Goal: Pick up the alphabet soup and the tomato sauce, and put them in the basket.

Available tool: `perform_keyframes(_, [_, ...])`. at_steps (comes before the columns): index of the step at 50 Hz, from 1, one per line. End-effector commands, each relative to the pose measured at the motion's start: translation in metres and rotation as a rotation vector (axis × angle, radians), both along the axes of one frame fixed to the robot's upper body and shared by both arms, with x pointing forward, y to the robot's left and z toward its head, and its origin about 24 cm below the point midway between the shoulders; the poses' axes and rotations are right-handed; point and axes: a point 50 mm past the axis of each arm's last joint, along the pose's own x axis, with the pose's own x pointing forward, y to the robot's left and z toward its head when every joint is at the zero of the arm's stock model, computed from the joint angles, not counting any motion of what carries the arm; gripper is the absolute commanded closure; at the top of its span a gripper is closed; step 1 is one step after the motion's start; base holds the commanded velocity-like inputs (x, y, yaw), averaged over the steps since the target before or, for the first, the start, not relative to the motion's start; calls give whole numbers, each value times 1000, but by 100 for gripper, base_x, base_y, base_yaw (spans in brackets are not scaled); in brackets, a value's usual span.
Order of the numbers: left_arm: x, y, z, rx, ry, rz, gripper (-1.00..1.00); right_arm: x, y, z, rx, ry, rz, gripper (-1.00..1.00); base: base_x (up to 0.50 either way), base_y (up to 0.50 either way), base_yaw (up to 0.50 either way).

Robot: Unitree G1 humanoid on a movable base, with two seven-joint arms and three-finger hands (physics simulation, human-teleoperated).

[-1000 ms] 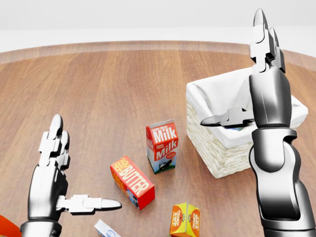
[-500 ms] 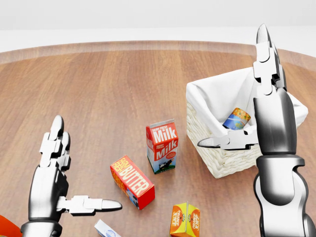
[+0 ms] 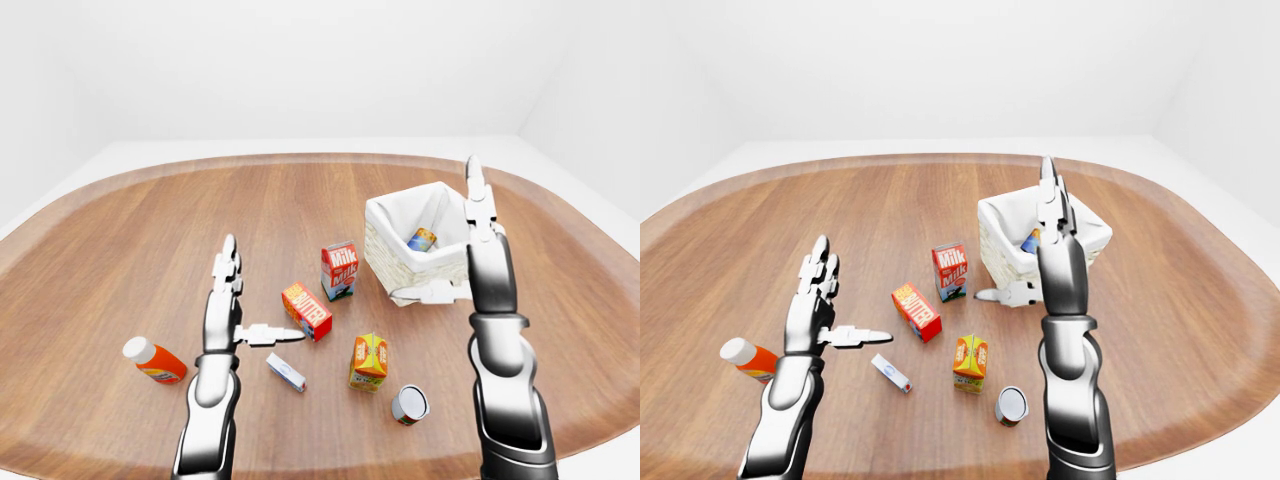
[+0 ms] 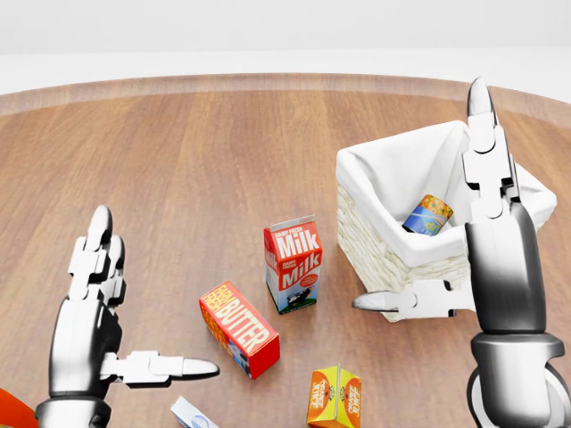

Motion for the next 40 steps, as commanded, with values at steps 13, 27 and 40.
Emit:
perform_keyframes(13, [-1, -1, -2, 2, 8, -3, -100, -40, -1, 0, 46, -9, 46, -100, 0, 0, 0])
perform_keyframes(27, [-1, -1, -3, 4, 14, -5, -100, -58, -2, -6, 55, 3, 65, -100, 0, 0, 0])
perform_keyframes(40, [-1, -1, -4, 4, 18, -5, -100, -63, -6, -25, 98, 100, 45, -100, 0, 0, 0])
